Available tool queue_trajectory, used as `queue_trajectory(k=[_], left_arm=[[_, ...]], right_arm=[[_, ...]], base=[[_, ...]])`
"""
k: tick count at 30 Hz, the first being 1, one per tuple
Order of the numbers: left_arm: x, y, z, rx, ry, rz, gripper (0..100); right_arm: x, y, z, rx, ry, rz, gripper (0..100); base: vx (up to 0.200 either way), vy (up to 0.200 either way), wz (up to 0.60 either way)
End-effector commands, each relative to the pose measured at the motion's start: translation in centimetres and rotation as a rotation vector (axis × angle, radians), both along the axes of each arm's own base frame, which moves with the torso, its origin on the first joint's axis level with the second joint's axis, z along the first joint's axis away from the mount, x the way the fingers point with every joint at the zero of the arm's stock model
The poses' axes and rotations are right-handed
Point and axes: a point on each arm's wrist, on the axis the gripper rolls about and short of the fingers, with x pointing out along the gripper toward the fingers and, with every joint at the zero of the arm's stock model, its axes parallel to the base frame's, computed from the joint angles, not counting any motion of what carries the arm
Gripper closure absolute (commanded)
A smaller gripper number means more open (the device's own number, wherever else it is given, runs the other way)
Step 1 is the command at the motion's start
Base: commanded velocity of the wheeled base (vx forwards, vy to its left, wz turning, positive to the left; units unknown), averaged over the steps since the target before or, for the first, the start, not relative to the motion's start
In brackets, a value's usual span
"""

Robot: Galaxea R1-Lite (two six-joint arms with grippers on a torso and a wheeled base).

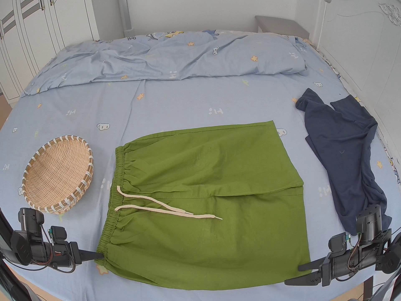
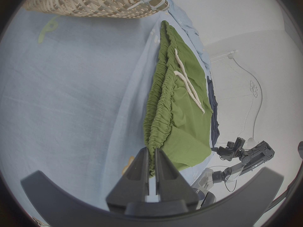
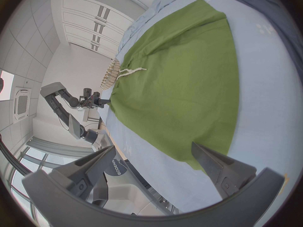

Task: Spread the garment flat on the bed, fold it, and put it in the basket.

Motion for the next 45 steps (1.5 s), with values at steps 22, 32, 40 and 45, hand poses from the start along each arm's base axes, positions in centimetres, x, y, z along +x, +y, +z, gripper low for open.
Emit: queue_trajectory(k=[22,32,40,45], left_arm=[[0.3,1.3,-0.2,0.005,-0.011,0.063,100],[0.1,1.0,-0.3,0.011,-0.010,0.040,100],[0.0,1.0,-0.3,0.011,-0.009,0.038,100],[0.0,1.0,-0.3,0.011,-0.009,0.038,100]], right_arm=[[-1.2,-1.6,0.6,0.004,0.010,-0.080,0],[-3.4,-2.1,1.5,-0.005,0.044,-0.080,0],[-3.5,-2.0,0.2,-0.011,0.187,-0.057,0],[-2.7,-1.8,-0.3,-0.012,0.189,-0.056,0]], base=[[0.000,0.000,0.00],[0.000,0.000,0.00],[0.000,0.000,0.00],[0.000,0.000,0.00]])
